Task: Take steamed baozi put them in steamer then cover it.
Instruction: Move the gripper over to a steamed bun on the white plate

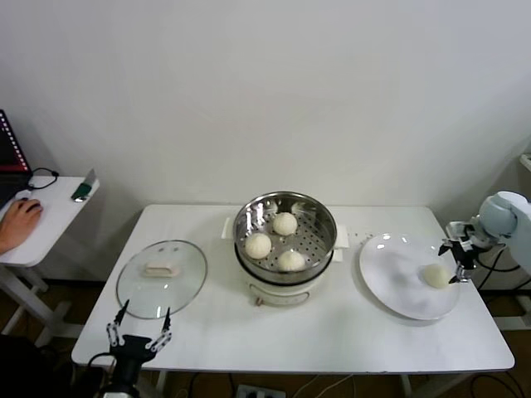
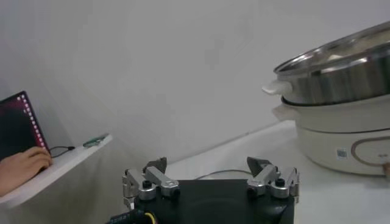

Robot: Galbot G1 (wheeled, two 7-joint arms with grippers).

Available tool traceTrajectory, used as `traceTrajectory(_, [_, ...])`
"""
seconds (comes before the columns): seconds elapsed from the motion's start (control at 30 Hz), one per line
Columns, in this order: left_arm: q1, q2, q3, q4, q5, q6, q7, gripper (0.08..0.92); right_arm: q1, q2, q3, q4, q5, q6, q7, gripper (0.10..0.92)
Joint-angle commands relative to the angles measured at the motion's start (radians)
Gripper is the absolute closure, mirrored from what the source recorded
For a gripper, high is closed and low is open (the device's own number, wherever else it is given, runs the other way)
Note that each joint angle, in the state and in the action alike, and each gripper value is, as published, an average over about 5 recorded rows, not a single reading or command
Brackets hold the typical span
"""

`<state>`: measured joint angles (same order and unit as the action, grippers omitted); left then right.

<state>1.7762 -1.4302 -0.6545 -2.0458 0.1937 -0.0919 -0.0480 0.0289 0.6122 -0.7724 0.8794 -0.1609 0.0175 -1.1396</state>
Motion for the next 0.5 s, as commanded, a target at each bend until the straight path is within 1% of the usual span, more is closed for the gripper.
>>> traceTrajectory(0.03, [-0.003, -0.011, 0.001, 0.006, 0.019, 0.001, -0.001, 0.177, -0.071, 0.115, 0.083, -0.182, -0.088, 0.052, -0.006, 0.203])
traceTrajectory(0.5, [-0.004, -0.015, -0.001, 0.017, 0.039, -0.005, -0.002, 0.177, -0.063, 0.203, 0.108, -0.302, -0.156, 0.099, 0.000, 0.203])
